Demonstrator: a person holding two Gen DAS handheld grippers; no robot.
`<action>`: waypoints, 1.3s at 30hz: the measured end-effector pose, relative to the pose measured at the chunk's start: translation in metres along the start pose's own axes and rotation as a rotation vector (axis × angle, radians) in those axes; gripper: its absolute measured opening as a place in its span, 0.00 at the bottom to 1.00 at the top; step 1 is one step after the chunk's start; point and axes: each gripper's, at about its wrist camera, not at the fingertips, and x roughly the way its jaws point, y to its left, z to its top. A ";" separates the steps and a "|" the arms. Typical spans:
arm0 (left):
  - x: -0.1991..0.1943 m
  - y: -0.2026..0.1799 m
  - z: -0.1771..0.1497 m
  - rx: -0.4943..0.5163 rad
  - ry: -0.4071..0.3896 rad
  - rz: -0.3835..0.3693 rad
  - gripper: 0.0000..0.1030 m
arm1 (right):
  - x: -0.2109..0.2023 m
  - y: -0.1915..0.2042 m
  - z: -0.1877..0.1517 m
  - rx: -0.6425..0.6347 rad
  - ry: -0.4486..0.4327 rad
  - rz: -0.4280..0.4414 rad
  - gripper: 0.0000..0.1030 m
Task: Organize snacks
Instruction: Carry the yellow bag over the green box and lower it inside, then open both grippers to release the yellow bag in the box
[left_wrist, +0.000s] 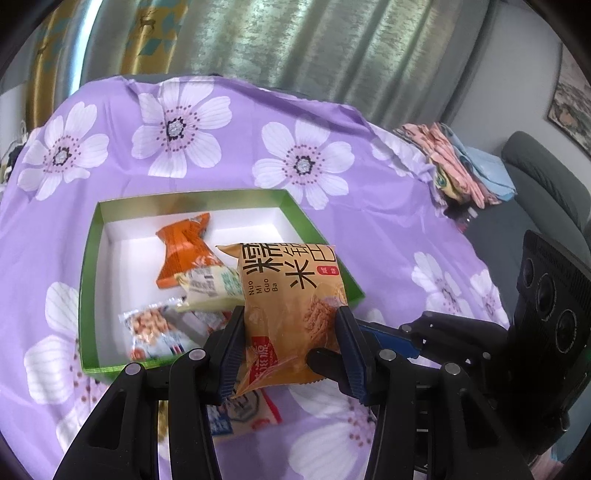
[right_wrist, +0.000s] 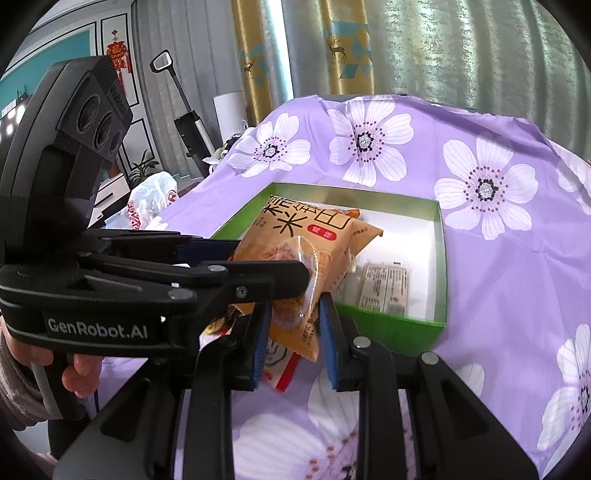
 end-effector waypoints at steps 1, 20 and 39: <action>0.004 0.005 0.003 -0.011 0.004 0.001 0.47 | 0.004 -0.002 0.003 -0.001 0.001 -0.001 0.26; 0.046 0.067 0.022 -0.175 0.045 0.071 0.51 | 0.075 -0.020 0.024 0.030 0.081 -0.068 0.33; -0.042 0.084 -0.025 -0.247 -0.011 0.153 0.76 | 0.001 -0.026 -0.038 0.212 0.051 -0.043 0.60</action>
